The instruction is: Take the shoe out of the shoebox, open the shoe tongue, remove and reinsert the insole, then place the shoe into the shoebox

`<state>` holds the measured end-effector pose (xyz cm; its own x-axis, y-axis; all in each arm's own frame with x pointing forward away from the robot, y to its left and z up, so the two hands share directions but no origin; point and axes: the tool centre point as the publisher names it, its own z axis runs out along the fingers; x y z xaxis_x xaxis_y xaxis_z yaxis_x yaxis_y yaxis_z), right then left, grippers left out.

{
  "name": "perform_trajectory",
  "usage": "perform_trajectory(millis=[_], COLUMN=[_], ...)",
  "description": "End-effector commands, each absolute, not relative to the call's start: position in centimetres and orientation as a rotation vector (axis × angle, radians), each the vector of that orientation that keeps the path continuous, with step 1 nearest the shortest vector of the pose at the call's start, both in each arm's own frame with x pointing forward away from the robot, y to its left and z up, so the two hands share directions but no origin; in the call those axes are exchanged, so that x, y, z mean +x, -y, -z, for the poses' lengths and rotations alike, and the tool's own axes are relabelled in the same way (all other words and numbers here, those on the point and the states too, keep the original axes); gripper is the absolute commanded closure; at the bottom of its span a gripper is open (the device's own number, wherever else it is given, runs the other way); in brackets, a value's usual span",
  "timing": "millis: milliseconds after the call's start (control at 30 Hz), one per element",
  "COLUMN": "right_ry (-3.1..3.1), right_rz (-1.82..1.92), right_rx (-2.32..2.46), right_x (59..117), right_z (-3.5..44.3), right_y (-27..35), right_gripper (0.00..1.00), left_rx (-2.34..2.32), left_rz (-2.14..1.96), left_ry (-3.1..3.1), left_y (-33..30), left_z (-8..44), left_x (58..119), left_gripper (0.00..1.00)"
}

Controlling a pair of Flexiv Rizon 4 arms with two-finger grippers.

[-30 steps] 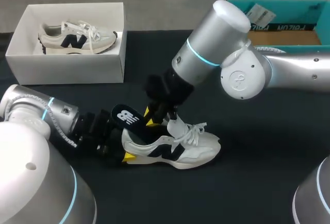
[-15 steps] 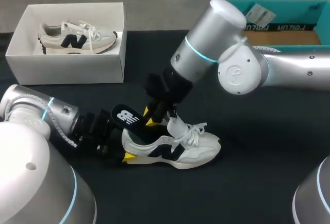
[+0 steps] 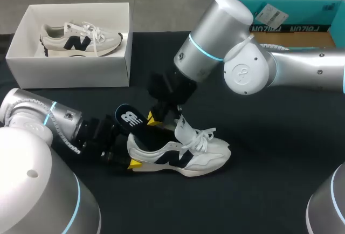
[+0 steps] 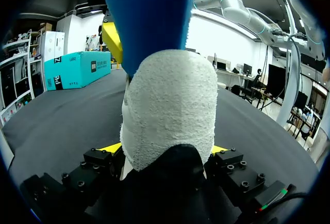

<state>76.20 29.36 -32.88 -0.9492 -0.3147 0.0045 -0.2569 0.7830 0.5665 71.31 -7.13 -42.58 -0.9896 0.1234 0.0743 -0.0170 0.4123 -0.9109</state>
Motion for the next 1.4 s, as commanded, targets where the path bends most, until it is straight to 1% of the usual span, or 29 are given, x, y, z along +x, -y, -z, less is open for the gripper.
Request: perform_trajectory(millis=[33, 200, 467, 767, 1267, 1400], right_ry=[2.875, 2.860, 2.872, 2.886, 2.924, 2.924], right_rz=[0.905, 1.006, 1.054, 1.158, 1.173, 1.173], right_rx=[0.453, 0.451, 0.460, 0.464, 0.507, 0.507], right_x=[76.6, 77.4, 78.2, 78.9, 79.6, 79.6], right_z=[31.2, 30.2, 29.0, 25.7, 20.8, 20.8], right_y=[-29.1, -29.4, -30.1, -30.0, -30.0, -30.0], right_gripper=[1.00, 1.00, 1.00, 1.00, 1.00, 1.00], left_rx=[-0.095, -0.095, -0.095, -0.095, -0.095, -0.095], left_rz=[-1.632, -1.632, -1.632, -1.632, -1.632, -1.632], left_ry=[2.530, 2.530, 2.530, 2.530, 2.530, 2.530], left_y=[7.2, 7.2, 7.2, 7.2, 7.2, 7.2], left_z=[42.7, 42.7, 42.7, 42.7, 42.7, 42.7], left_x=[71.3, 71.3, 71.3, 71.3, 71.3, 71.3], left_gripper=[1.00, 1.00, 1.00, 1.00, 1.00, 1.00])
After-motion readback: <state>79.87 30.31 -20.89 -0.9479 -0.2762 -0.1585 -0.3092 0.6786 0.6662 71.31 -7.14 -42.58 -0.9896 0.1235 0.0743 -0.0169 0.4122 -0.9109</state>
